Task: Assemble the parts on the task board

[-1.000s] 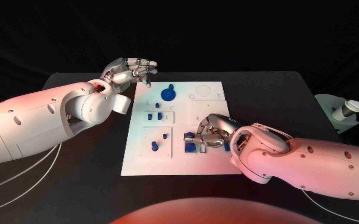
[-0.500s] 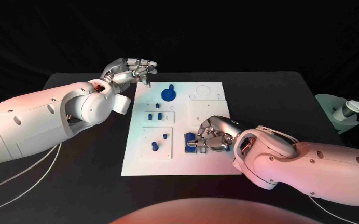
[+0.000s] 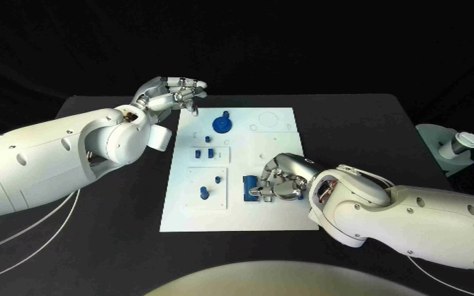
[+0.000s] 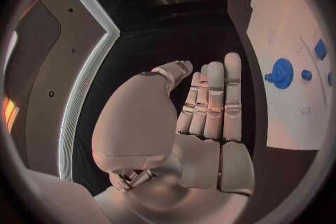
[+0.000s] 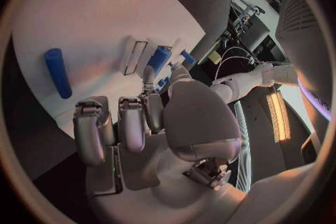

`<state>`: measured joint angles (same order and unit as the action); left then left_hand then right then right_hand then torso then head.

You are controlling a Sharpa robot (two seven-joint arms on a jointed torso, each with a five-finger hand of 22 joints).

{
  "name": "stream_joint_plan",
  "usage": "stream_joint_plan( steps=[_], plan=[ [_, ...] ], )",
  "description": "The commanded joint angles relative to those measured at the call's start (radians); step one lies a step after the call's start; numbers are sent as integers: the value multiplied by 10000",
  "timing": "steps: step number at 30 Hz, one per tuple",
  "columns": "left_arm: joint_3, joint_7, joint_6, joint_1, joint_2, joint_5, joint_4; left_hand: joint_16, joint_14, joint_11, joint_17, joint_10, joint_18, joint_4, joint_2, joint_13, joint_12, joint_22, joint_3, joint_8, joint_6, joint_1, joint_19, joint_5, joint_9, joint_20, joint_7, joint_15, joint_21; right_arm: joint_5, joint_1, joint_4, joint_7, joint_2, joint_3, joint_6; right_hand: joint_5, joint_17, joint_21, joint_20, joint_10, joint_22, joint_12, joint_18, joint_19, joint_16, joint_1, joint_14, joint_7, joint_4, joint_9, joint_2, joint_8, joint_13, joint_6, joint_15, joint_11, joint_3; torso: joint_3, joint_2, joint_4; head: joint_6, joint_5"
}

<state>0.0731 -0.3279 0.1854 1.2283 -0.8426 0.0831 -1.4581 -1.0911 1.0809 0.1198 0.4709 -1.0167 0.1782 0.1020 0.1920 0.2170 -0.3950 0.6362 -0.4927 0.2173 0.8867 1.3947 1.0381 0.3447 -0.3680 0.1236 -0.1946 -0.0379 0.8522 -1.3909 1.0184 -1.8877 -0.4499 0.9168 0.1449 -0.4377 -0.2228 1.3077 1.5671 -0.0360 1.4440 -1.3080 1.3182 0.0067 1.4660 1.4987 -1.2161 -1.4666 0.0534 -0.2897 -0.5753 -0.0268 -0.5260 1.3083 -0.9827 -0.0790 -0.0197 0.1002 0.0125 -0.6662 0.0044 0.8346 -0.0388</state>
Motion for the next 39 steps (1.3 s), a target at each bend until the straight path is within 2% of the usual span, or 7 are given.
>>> stream_joint_plan(
  steps=[1, 12, 19, 24, 31, 34, 39],
  plan=[
    [-5, -34, -156, 6, 8, -14, -27, -45, -66, -15, -12, 60, 64, 48, -52, 14, -73, -14, -34, 34, -41, 4, 30, 46, 8, 73, 2, -25, -46, -264, -10, 71, -32, -49, 1, 401, 5, 599, 37, 100, 85, -2628, 51, -67, 1048, 39, -175, -684, -35, 21, 20, 3, -30, 786, -17, -51, -23, 28, 3, 1, -5, 19, 18],
    [-2, -20, -159, 6, -8, -14, -27, -45, -66, -15, -12, 60, 64, 48, -52, 14, -73, -14, -34, 34, -41, 4, 30, 46, 8, 73, 2, -25, -46, -324, -10, 54, 5, -24, 1, 441, 28, 580, 37, 104, 88, -2628, 43, -67, 1048, 31, -465, -678, -33, 40, 54, -40, 2, 796, -19, -53, -25, 76, -2, 10, -14, 14, 29],
    [1, -25, -156, 6, -10, -14, -18, -45, -66, -15, -12, 60, 64, 48, -52, 14, -73, -14, -34, 34, -41, 4, 30, 46, 8, 73, 2, -25, -46, -371, 8, -104, 197, 273, -7, -255, 4, 555, 37, 105, 64, -2628, -10, -67, 1048, 21, -604, -672, -30, 42, 73, -58, 24, 765, -9, -53, -24, 94, -4, 14, -17, -10, -1],
    [10, -34, -145, 5, -4, -14, 3, -45, -66, -15, -12, 60, 64, 48, -52, 14, -73, -14, -34, 34, -41, 4, 30, 46, 8, 73, 2, -25, -46, -60, 173, -310, 576, 812, -39, -745, -154, 525, 37, 90, -33, -2628, -185, -67, 1048, 4, -914, -662, 38, 30, 161, -48, 181, 659, 155, -21, 24, 105, -3, 34, -25, -56, -72],
    [36, -49, -135, 2, 5, -14, 7, -45, -66, -15, -12, 60, 64, 48, -52, 14, -73, -14, -34, 34, -41, 4, 30, 46, 8, 73, 2, -25, -46, -201, 408, -450, 670, 1799, -42, -281, -174, 495, -26, 13, -157, -2610, -413, -54, 1026, -17, -1508, -650, 186, 33, 388, -62, 573, 531, 370, 77, 145, 103, 7, 27, -34, -93, -225],
    [41, -59, -134, 1, 12, -14, 8, -52, -70, -13, -18, 72, 63, 50, -52, 17, -94, -17, -36, 42, -46, 6, 34, 42, 8, 72, -1, -26, -50, -433, 403, -466, 630, 2170, -15, -145, 289, 453, -82, -34, -187, -2594, -478, -42, 1007, -39, -1655, -638, 239, 14, 488, -24, 735, 498, 353, 126, 198, 89, -7, 23, -55, -92, -282],
    [44, -72, -139, -4, 22, -14, 16, -52, -70, -13, -18, 72, 63, 50, -52, 17, -94, -17, -36, 42, -46, 6, 34, 42, 8, 72, -1, -26, -50, -714, 266, -531, 490, 2513, 35, -29, 306, 491, -36, -37, -186, -2607, -477, -52, 1022, -26, -1662, -645, 241, 13, 494, -24, 743, 500, 347, 129, 199, 89, -7, 45, -107, -87, -309]
  ],
)
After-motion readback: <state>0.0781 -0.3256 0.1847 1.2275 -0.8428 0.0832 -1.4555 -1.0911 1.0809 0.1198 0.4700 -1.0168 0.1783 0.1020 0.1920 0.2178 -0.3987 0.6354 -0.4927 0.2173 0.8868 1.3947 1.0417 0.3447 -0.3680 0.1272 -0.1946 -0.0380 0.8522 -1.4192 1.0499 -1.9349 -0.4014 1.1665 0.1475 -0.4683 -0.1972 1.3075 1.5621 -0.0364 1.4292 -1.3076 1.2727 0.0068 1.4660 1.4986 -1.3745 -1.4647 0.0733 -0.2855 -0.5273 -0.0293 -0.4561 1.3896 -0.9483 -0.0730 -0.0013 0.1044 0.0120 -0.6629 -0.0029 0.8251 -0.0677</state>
